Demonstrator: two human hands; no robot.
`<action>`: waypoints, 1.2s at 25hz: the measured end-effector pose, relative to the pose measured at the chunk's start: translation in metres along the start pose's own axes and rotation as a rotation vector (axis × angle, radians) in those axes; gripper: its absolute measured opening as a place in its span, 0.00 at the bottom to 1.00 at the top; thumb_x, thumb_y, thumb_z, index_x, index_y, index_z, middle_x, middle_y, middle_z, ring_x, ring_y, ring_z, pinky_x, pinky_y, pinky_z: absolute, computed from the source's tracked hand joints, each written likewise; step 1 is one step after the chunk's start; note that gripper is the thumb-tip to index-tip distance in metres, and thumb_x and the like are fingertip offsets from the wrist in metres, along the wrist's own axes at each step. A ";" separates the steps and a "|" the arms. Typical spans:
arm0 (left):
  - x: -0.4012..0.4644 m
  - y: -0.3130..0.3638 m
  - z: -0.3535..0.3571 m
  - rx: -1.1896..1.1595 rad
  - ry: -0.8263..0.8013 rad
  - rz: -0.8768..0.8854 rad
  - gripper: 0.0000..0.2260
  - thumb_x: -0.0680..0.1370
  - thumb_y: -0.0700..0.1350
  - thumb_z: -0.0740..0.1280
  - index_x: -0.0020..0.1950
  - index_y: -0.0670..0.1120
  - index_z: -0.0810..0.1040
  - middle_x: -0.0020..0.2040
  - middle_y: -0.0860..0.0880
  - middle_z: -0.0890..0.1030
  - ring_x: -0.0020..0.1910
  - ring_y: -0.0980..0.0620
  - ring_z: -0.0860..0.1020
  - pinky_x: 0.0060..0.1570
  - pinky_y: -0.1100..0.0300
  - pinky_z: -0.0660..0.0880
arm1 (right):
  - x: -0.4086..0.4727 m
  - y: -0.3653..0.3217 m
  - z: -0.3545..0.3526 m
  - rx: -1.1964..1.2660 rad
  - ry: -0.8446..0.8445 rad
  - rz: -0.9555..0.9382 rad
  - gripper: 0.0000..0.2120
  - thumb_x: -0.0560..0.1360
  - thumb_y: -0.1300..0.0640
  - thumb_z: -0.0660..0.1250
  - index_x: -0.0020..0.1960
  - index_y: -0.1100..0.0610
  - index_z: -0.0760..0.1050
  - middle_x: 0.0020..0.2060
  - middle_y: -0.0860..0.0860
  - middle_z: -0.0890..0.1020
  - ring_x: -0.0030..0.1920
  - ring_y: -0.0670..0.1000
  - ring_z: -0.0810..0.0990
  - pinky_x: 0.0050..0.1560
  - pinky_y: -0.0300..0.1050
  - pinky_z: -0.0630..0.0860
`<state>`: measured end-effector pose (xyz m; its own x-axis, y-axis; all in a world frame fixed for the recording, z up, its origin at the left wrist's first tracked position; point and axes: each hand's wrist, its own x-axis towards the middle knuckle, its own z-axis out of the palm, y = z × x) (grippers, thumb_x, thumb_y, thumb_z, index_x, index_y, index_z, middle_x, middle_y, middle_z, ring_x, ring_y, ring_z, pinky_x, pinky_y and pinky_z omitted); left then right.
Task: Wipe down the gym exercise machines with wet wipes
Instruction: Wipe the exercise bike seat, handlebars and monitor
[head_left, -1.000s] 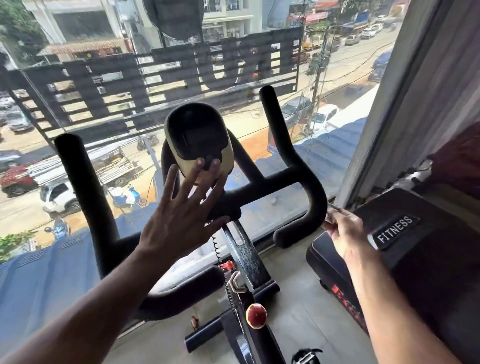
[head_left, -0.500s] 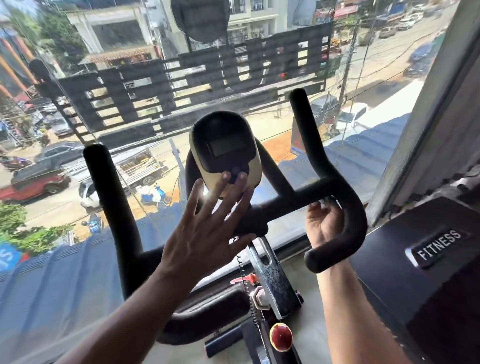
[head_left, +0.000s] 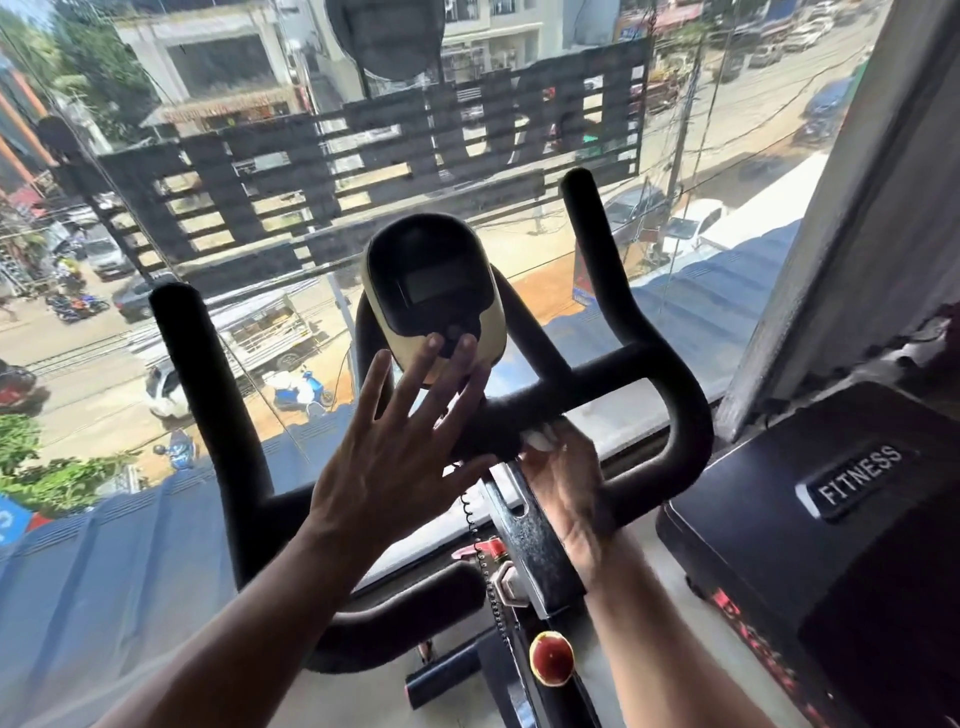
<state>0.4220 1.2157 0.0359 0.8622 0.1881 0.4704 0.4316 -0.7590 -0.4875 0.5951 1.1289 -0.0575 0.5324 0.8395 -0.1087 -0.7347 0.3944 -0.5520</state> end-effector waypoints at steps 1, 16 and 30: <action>-0.001 0.000 0.000 0.004 -0.001 0.001 0.36 0.85 0.67 0.53 0.85 0.45 0.55 0.85 0.43 0.52 0.84 0.39 0.51 0.78 0.34 0.57 | -0.001 -0.001 -0.002 -0.009 -0.052 0.017 0.08 0.74 0.60 0.69 0.37 0.57 0.73 0.32 0.52 0.76 0.34 0.49 0.75 0.37 0.42 0.76; -0.001 0.001 0.003 -0.030 0.026 0.004 0.35 0.85 0.66 0.52 0.85 0.45 0.55 0.85 0.43 0.51 0.84 0.40 0.50 0.78 0.34 0.57 | 0.020 -0.033 -0.037 0.017 0.018 -0.155 0.22 0.84 0.65 0.54 0.34 0.55 0.74 0.29 0.48 0.73 0.30 0.46 0.73 0.32 0.37 0.73; -0.001 -0.003 0.003 -0.059 0.028 0.017 0.34 0.86 0.66 0.49 0.86 0.46 0.52 0.86 0.45 0.48 0.84 0.42 0.46 0.79 0.35 0.53 | -0.078 0.002 -0.009 -0.264 0.079 -0.032 0.12 0.83 0.58 0.60 0.63 0.56 0.77 0.45 0.51 0.87 0.43 0.47 0.86 0.40 0.42 0.81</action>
<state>0.4204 1.2194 0.0342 0.8611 0.1581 0.4833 0.4001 -0.7972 -0.4520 0.5562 1.0610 -0.0576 0.5923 0.7923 -0.1464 -0.5877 0.3005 -0.7512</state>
